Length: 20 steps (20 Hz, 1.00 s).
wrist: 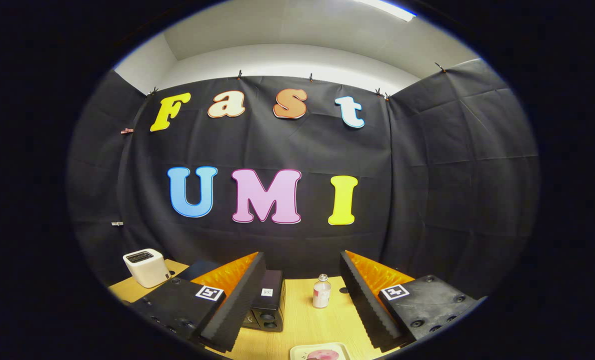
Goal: Open the toaster oven, put the food inside, and close the toaster oven door.
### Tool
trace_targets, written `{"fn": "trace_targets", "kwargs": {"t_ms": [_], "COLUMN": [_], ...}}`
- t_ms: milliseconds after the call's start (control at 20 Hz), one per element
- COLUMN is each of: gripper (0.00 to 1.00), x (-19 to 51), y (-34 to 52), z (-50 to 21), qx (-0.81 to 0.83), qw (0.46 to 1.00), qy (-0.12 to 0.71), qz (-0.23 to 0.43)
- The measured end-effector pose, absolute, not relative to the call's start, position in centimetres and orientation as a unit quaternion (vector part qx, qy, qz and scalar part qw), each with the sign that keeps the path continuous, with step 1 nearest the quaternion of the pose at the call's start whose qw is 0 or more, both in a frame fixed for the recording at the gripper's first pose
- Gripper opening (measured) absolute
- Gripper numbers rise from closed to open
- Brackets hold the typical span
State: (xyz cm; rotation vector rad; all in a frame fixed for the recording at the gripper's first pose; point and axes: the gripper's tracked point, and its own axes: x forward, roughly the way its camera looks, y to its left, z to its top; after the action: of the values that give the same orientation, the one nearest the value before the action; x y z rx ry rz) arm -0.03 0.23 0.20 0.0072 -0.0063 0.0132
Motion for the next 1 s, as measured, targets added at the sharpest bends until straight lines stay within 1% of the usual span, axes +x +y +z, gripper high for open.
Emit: {"fn": "trace_targets", "kwargs": {"t_ms": [200, 500, 750, 1000], "gripper": [0.98, 0.98, 0.98, 0.98], "x": [0.0, 0.5, 1.7, 3.5], "y": [0.9, 6.4, 13.4, 19.4], "z": [0.1, -1.7, -5.0, -10.8], "qx": [-0.005, 0.009, 0.021, 0.039], "qw": [1.000, 0.999, 0.997, 0.993], "qy": [-0.002, 0.012, 0.028, 0.085], "qz": [0.009, 0.039, 0.067, 0.076]}}
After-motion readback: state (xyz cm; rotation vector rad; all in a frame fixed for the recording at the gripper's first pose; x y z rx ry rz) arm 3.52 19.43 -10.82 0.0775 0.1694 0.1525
